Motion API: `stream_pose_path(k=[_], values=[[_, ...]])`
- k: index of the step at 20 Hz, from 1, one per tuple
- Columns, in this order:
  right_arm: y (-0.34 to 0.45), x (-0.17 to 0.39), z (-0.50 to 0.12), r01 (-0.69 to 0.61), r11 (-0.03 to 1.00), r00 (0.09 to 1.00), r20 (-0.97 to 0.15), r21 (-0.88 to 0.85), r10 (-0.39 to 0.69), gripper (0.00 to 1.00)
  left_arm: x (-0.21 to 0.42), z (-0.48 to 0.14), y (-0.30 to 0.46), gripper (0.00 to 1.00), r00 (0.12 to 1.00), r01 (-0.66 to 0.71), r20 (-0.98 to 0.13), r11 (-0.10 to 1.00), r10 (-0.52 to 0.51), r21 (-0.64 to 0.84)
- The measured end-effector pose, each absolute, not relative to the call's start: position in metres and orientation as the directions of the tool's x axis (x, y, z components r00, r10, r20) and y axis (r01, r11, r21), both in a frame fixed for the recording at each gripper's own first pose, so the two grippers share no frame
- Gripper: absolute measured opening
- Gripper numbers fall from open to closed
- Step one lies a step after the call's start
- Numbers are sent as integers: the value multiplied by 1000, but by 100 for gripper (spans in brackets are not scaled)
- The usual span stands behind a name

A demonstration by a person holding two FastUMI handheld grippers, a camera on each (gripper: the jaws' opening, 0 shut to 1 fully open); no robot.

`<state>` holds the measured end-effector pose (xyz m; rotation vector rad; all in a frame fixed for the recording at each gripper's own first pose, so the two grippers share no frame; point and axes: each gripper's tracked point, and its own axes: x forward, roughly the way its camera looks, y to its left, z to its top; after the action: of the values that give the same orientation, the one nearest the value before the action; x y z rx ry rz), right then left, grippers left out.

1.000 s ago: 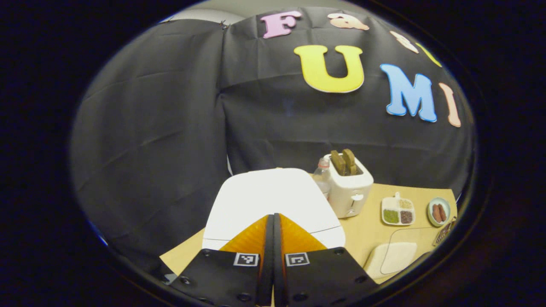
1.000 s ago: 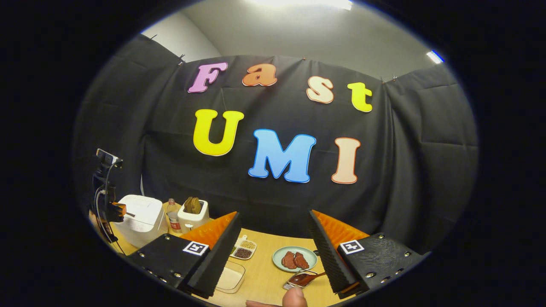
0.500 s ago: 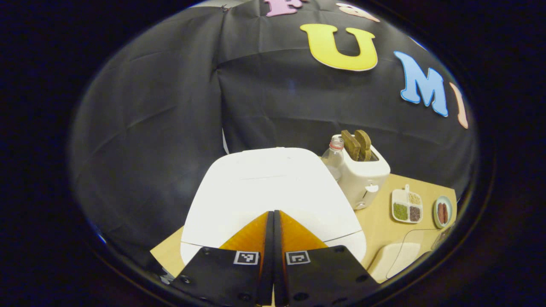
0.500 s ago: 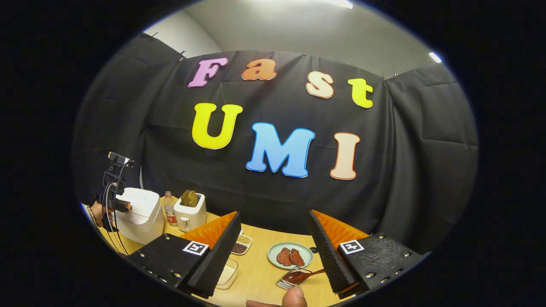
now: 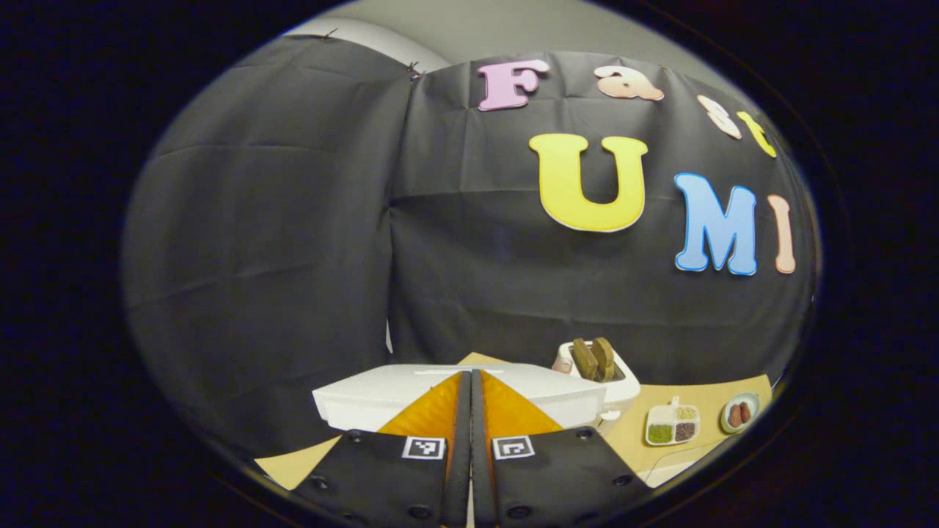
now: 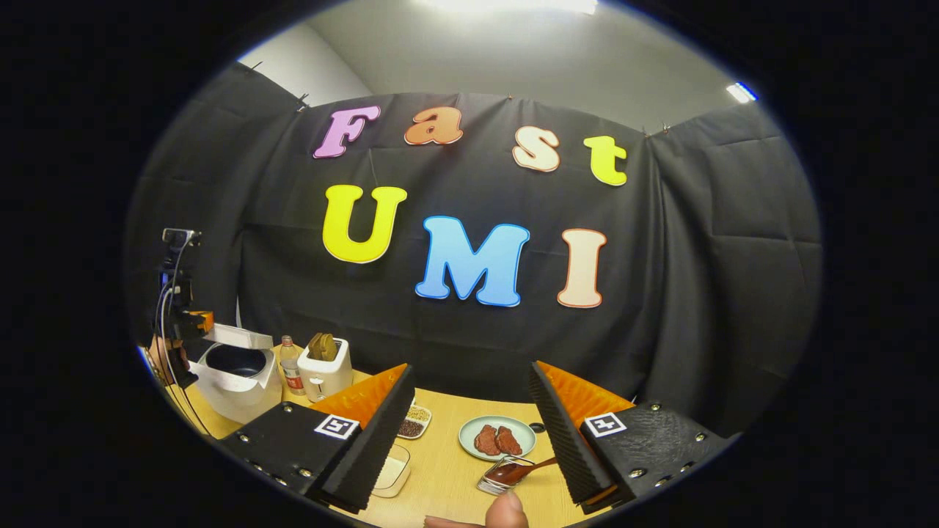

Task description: Close the left gripper, press the button to open the rice cooker; take a wooden spoon from the chopstick holder with the right hand, scoop a spoonful of rice and pour it into the rice cooker, then put the wooden spoon back into the chopstick holder.

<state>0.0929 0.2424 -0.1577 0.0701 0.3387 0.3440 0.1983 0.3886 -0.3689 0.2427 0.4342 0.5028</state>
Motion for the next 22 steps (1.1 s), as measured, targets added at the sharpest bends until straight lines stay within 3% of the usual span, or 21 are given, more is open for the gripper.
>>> stream_pose_path(k=[6,9,10,11,13,15,22], values=[[222,87,-179,-263,957,889,-356,119,289,96,187,-353,377,14,804,-386,-350,870,480,306],[204,91,-196,-222,967,889,-383,123,253,96,176,-340,359,25,820,-363,-345,881,456,302],[198,94,-203,-206,970,888,-392,127,240,96,171,-335,353,48,826,-357,-341,884,450,302],[191,96,-209,-190,973,887,-401,133,228,96,167,-331,346,39,830,-348,-339,887,442,304],[176,101,-222,-157,977,886,-416,147,205,96,157,-323,337,58,836,-339,-329,885,440,320],[160,109,-238,-124,982,885,-432,144,175,96,144,-316,330,62,829,-343,-333,879,448,331],[124,143,-306,-44,967,895,-421,250,150,96,96,-273,287,92,833,-383,-292,870,470,310]])
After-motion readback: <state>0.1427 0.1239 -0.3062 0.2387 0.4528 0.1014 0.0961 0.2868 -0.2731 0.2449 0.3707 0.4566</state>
